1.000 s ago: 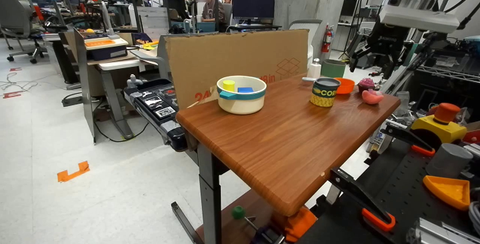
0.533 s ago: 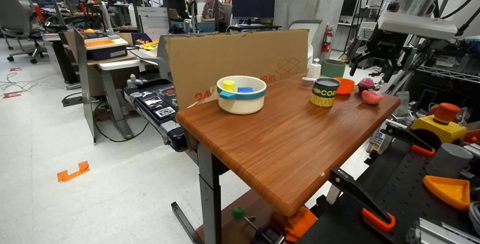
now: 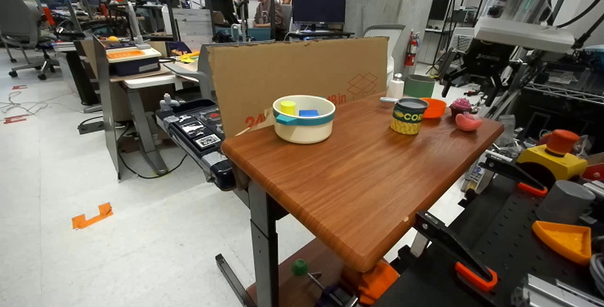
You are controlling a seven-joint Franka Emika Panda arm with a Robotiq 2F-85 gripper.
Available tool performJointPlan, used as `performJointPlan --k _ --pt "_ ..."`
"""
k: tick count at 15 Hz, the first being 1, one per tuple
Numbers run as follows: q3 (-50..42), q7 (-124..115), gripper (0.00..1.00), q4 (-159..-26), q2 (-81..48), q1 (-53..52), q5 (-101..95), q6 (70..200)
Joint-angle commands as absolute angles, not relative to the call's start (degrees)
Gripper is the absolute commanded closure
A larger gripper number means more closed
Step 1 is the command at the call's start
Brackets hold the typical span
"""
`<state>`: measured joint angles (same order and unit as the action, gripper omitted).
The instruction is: Pick up the lid from the table and put it on the bottle, then pick up the plush toys and put them on the pan
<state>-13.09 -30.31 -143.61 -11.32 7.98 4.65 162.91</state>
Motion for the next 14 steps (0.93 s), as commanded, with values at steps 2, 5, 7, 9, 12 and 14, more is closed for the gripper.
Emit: performJointPlan --k 2,5,7,9,12,14 --pt "-16.22 -33.74 0.0 -145.92 -11.62 4.99 1.99 165.7" --pt "-16.93 -35.09 0.0 -146.85 -11.71 4.15 1.96 166.47" --pt "-17.36 -35.77 0.0 -147.13 -11.83 3.64 2.18 167.12" --pt "-17.83 -36.57 0.0 -147.16 -12.04 3.2 2.04 167.49" --pt "-18.51 -37.47 0.0 -147.09 -12.14 2.73 2.2 168.22" --pt "-19.09 -37.91 0.0 -146.98 -12.47 2.39 1.85 168.6"
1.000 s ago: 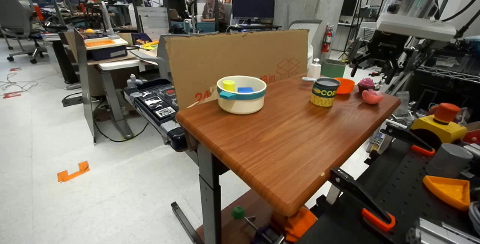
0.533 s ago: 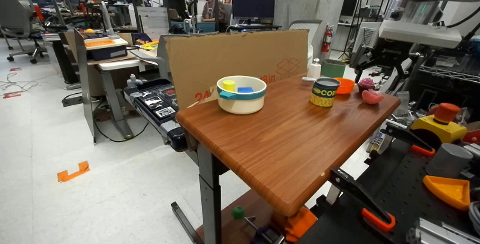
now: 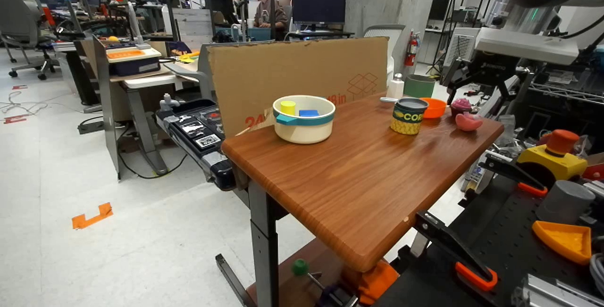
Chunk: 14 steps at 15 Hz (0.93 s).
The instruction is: Pick up the lid from the table and put it on the bottle, then pick up the plush toys and put them on the pan
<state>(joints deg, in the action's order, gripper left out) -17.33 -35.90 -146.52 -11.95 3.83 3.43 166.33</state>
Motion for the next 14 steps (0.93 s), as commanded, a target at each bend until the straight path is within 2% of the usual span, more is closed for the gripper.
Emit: performJointPlan --k 1,14 --pt "-19.43 -38.17 0.0 -146.89 -12.67 2.16 1.53 168.43" --pt "-21.66 -39.14 0.0 -146.82 -14.39 0.82 -0.47 167.65"
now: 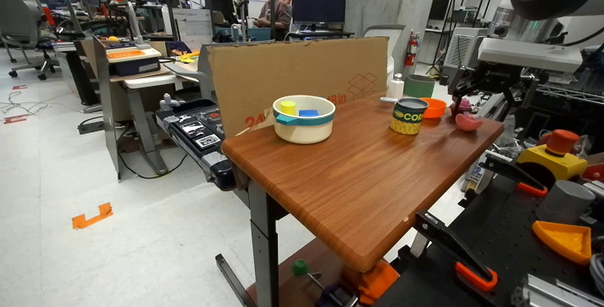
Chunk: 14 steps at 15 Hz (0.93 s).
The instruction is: Pick up the lid from the table and put it on the bottle, then pick up the plush toys and put them on the pan
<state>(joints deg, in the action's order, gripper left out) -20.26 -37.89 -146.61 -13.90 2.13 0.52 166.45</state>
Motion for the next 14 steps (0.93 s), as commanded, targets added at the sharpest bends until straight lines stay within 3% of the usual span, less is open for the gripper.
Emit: performJointPlan --k 1,2,3,13,14 --pt "-21.7 -39.1 0.0 -146.8 -14.36 0.82 -0.32 167.61" --pt "-21.63 -39.03 0.0 -146.83 -14.26 0.89 -0.11 167.65" --pt "-21.53 -38.96 0.22 -146.83 -14.11 0.99 0.1 167.62" --pt "-21.67 -39.65 0.96 -146.38 -14.54 0.38 -0.48 167.42" --pt "-21.61 -39.52 0.99 -146.43 -14.43 0.38 -0.45 167.41"
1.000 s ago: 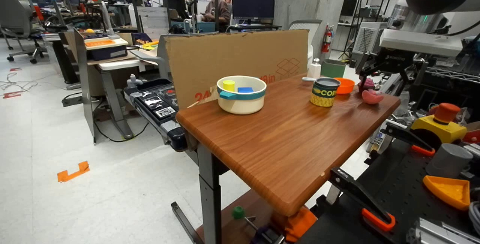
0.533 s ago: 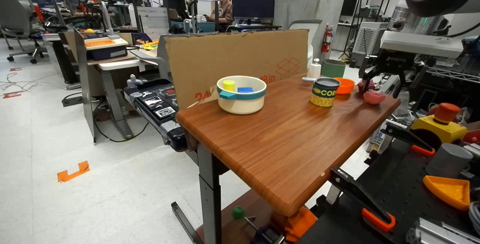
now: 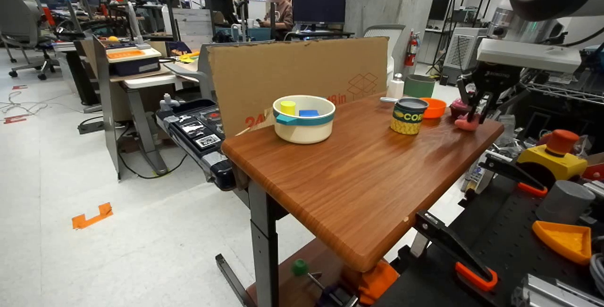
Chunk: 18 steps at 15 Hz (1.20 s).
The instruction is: Pick up the lid from the table and put it on the bottle, then pick up the plush toys and put them on the pan
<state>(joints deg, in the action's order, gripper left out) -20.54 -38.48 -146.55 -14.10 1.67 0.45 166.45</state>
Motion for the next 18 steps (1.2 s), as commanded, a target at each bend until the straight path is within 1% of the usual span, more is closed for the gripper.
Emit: performJointPlan --k 1,4,13,18 --pt "-21.54 -39.36 1.0 -146.58 -14.26 0.35 -0.43 167.58" --pt "-21.42 -39.05 0.99 -147.02 -13.68 0.18 -0.48 168.14" --pt "-20.8 -37.04 0.99 -149.53 -11.02 -1.69 -0.34 172.87" --pt "-20.46 -36.51 0.99 -150.19 -10.08 -2.79 -0.43 173.23"
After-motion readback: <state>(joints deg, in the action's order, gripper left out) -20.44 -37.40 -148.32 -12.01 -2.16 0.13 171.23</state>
